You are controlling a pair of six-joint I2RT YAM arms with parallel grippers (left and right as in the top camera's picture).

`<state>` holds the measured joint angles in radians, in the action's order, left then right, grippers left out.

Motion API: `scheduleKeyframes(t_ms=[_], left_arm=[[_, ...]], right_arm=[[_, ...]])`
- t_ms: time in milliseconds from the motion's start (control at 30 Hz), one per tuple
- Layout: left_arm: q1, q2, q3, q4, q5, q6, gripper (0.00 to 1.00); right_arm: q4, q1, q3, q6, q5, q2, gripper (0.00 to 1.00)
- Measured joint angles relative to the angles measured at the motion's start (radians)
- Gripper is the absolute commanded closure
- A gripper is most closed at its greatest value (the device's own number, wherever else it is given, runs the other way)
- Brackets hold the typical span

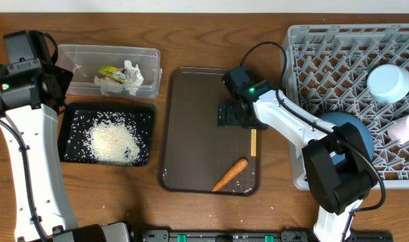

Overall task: Sort waste into correct bins and load items into the dishwasher rack
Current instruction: 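Reach the right gripper to the wooden chopsticks on the brown tray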

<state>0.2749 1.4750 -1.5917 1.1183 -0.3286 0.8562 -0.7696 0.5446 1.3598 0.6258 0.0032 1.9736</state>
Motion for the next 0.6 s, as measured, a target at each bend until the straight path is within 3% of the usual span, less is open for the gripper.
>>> scheduleKeyframes(t_ms=[600], left_arm=[[0.0, 0.0, 0.0, 0.0, 0.0, 0.0, 0.01]], right_arm=[[0.034, 0.029, 0.0, 0.018, 0.058, 0.0, 0.01]])
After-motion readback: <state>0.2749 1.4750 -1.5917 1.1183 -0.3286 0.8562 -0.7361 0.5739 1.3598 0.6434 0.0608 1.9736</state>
